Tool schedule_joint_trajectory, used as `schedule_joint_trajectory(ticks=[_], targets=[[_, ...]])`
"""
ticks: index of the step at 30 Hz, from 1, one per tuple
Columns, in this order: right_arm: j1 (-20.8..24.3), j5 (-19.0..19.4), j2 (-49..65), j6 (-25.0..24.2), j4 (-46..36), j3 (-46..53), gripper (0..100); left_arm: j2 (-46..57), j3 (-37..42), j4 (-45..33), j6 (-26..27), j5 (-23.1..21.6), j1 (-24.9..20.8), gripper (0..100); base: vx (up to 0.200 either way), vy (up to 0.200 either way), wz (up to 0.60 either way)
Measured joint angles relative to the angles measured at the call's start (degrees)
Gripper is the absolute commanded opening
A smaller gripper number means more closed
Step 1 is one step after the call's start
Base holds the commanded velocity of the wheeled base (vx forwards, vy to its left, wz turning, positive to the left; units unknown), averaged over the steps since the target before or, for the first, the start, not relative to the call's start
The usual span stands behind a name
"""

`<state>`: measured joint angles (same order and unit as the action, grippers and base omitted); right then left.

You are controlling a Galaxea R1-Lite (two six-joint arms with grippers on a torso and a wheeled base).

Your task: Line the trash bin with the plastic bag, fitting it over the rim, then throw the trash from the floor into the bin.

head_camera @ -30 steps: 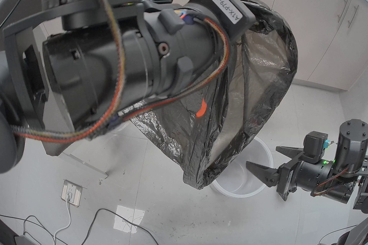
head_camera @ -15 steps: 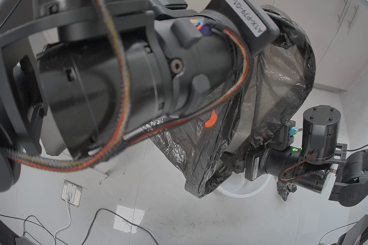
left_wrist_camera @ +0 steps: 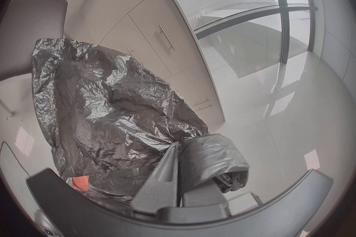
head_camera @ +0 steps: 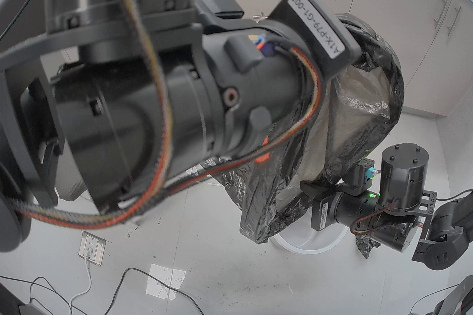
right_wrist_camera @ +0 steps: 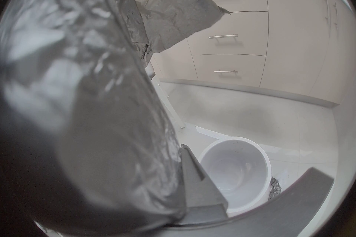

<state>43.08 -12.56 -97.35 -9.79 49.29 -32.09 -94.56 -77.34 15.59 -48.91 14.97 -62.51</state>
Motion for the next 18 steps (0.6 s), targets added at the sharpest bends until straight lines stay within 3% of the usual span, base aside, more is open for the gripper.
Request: schedule_joint_trajectory(ticks=[5,10,18], targets=[[-2.13,0.16,3.73,-0.02,-0.71,3.28,0,-0.83,1.29,0.37,3.56,0.4,-0.5,0,0.0,0.0,0.0],[-8.0,0.63,9.57,-0.06,-3.34,5.71,0,-1.99,2.67,0.3,6.63,0.18,-1.51,0,0.0,0.0,0.0],[-13.59,5.06,21.78,-0.28,-21.15,4.72,0,-3.28,3.88,0.37,13.32,-0.06,-2.47,0,0.0,0.0,0.0]])
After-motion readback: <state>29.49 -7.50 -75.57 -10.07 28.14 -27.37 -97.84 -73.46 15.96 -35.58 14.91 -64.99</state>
